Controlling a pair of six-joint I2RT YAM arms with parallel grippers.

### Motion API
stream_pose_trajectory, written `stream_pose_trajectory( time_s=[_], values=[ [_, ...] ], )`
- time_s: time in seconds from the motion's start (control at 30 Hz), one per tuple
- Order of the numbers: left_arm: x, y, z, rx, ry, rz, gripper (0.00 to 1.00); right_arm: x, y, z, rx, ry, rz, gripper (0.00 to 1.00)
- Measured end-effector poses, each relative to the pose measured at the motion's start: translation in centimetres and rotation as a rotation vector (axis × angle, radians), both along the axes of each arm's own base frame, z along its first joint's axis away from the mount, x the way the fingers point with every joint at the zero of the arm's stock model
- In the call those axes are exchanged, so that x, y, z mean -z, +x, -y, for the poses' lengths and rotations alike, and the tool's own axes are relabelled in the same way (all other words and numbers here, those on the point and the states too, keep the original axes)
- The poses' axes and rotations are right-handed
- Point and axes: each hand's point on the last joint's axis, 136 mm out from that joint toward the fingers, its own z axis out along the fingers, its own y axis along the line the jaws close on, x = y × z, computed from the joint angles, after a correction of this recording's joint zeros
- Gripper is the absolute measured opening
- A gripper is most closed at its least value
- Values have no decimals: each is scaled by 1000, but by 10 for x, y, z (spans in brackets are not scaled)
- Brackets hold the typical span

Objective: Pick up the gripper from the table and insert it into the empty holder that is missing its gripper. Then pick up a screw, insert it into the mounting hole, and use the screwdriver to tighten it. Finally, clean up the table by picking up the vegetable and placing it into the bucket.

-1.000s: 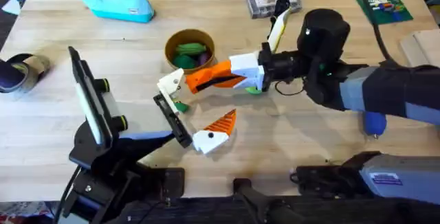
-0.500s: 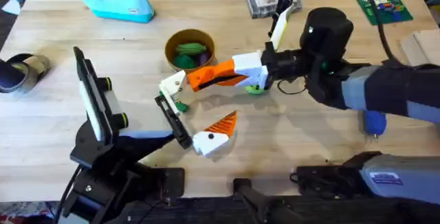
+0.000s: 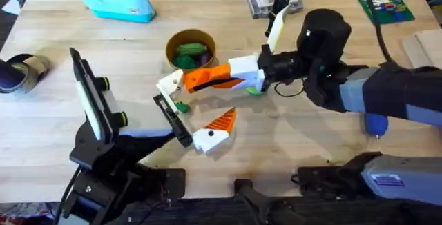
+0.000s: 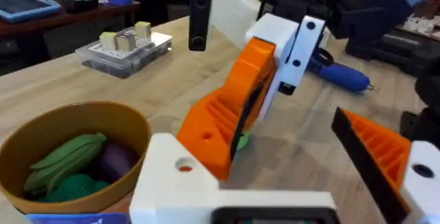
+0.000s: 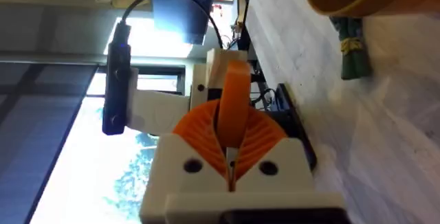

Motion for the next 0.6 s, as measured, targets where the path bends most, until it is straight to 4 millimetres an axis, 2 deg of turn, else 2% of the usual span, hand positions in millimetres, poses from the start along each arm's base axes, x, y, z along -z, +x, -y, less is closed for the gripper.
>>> stream_pose_trajectory(
  time_s=[0.3,0.6],
  values=[
    [0,1,-1,-6,1,5,993,-11,-4,-7,-12,31,25,9],
    [-1,1,-1,-4,1,7,993,-11,-4,-7,-11,32,16,9]
  ],
)
